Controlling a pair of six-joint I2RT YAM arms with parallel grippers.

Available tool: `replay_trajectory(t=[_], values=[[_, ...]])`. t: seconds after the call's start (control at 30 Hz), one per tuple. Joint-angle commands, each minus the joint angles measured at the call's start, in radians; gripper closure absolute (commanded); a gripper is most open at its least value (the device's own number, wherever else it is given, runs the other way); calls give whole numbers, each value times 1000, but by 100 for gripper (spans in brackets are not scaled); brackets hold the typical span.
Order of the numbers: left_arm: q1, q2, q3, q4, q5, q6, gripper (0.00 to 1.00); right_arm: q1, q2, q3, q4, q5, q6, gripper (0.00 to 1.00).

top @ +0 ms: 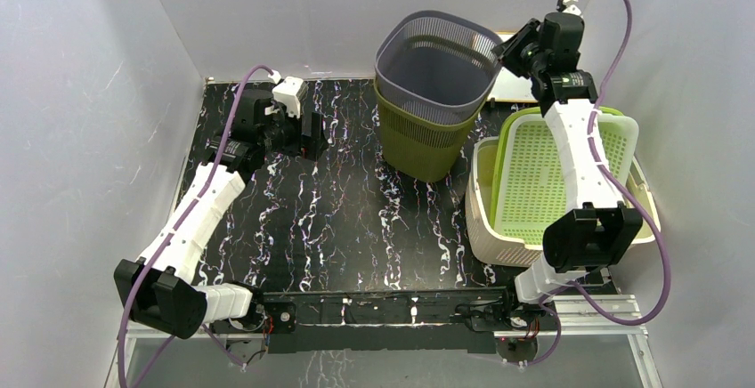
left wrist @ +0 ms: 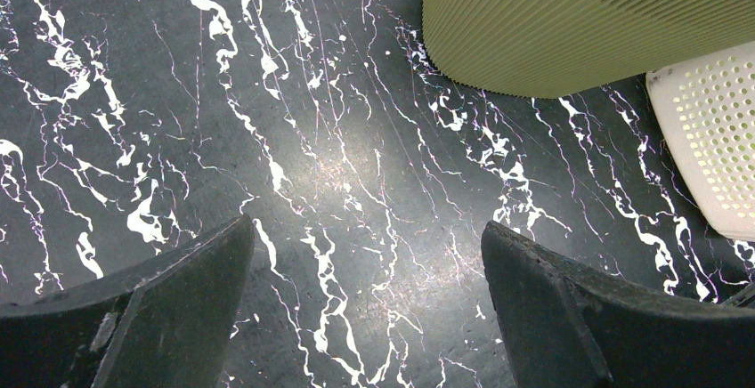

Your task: Turn the large container upside down

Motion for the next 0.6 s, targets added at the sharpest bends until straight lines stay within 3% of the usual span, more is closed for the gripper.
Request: replay_trajectory(t=[0.0,0.23,0.57], values=[[0,-40,16,-19,-7,3,2,-42,-126,206,226,-24,102,100],[0,-42,10,-21,-9,2,2,-63,-140,343,222,-47,126,100],[1,-49,64,-86,-67,19,2,-72,-181,368,386,-157,248,100]])
